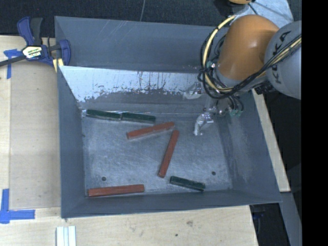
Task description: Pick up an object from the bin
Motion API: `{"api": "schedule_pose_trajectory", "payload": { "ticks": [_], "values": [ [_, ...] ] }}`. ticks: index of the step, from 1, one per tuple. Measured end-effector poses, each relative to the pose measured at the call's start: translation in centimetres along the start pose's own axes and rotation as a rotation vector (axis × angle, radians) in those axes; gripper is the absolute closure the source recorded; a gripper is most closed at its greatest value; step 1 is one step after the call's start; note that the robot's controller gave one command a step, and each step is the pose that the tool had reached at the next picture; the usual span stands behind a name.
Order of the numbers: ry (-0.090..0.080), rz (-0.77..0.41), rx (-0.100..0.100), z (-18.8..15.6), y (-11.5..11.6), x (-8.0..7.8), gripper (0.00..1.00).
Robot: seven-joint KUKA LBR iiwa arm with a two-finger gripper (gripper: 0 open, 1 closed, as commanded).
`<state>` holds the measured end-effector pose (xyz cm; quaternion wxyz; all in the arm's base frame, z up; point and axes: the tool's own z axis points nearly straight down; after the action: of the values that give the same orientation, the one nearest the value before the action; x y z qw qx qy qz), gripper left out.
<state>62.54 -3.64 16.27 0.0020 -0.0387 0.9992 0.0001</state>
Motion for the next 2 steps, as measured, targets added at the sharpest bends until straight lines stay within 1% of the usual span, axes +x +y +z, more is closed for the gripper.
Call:
{"api": "schedule_pose_trajectory", "payload": {
  "ticks": [1,2],
  "values": [
    [-0.006,-0.068,0.003,1.8,0.9,-0.2,0.0],
    [0.0,-0.399,0.0,6.9,1.7,1.6,0.0]
  ]
}}
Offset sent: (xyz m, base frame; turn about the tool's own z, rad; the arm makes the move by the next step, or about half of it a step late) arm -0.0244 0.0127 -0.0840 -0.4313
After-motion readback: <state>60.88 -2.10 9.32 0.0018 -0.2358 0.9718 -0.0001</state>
